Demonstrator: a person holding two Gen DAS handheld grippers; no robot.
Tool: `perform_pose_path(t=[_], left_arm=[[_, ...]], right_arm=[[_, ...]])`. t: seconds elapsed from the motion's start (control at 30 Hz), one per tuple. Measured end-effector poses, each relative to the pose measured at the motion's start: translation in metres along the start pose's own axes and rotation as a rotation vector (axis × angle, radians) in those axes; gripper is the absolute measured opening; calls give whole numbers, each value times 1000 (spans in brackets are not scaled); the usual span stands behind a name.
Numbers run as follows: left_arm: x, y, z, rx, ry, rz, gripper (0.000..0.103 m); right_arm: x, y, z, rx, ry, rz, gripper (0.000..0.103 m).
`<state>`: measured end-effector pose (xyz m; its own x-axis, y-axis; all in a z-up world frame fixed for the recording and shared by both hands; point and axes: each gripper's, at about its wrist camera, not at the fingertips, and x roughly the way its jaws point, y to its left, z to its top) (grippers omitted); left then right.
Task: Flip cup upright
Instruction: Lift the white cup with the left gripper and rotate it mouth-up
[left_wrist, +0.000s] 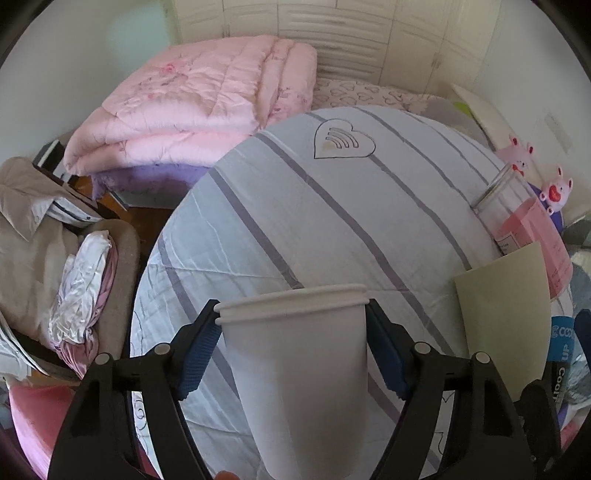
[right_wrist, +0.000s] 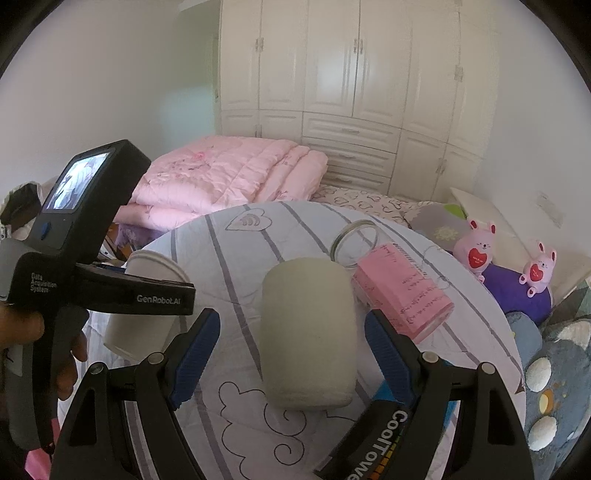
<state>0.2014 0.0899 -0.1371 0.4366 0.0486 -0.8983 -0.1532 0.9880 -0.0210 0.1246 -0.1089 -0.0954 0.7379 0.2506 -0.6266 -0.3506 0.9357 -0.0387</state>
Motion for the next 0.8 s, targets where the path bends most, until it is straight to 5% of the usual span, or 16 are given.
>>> perform_pose_path(t=[0.3,0.8], left_arm=[[-40,8,-8,-14,-158,-49,77],[-63,6,-26,13,-209,-57,75]], right_arm=[[4,9,-2,-24,14,17,82],[-10,18,-3,-36,-6,17,82]])
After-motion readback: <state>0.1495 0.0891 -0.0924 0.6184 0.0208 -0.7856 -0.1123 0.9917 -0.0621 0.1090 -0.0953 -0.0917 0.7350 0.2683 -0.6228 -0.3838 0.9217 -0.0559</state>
